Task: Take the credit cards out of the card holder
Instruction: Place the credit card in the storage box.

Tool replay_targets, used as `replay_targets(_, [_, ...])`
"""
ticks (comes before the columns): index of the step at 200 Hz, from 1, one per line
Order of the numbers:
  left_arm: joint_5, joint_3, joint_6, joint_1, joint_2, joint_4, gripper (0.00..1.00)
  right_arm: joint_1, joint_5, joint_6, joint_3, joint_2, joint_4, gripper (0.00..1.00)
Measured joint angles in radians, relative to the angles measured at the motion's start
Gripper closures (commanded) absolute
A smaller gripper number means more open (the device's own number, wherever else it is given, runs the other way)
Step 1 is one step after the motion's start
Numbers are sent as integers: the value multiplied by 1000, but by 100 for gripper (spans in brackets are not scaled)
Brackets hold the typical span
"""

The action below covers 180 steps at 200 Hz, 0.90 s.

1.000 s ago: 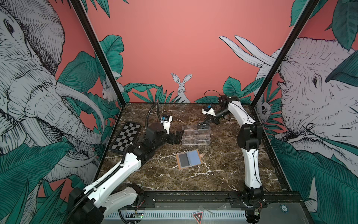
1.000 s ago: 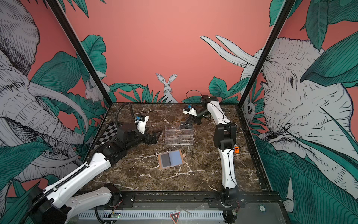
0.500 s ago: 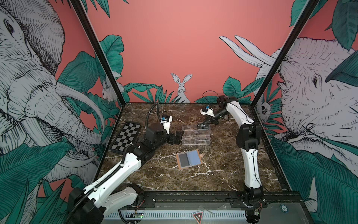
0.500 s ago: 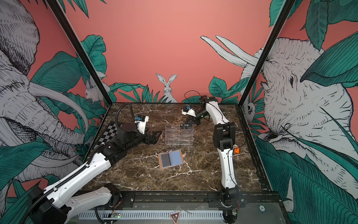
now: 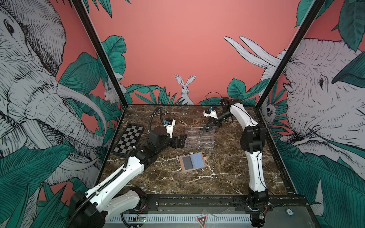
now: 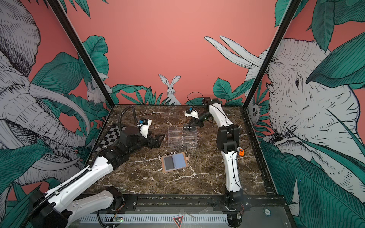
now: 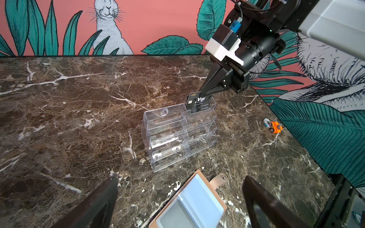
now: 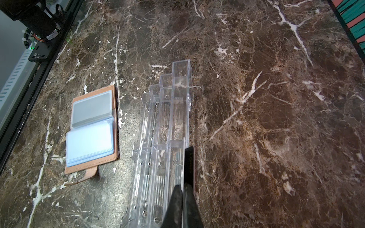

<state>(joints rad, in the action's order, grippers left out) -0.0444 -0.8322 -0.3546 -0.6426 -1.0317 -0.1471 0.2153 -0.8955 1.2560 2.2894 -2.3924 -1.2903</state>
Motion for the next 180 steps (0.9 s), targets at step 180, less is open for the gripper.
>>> replay_targets(180, [-27,31,-49,0,19,22,1,-2,38,-78,-20,86,96,80])
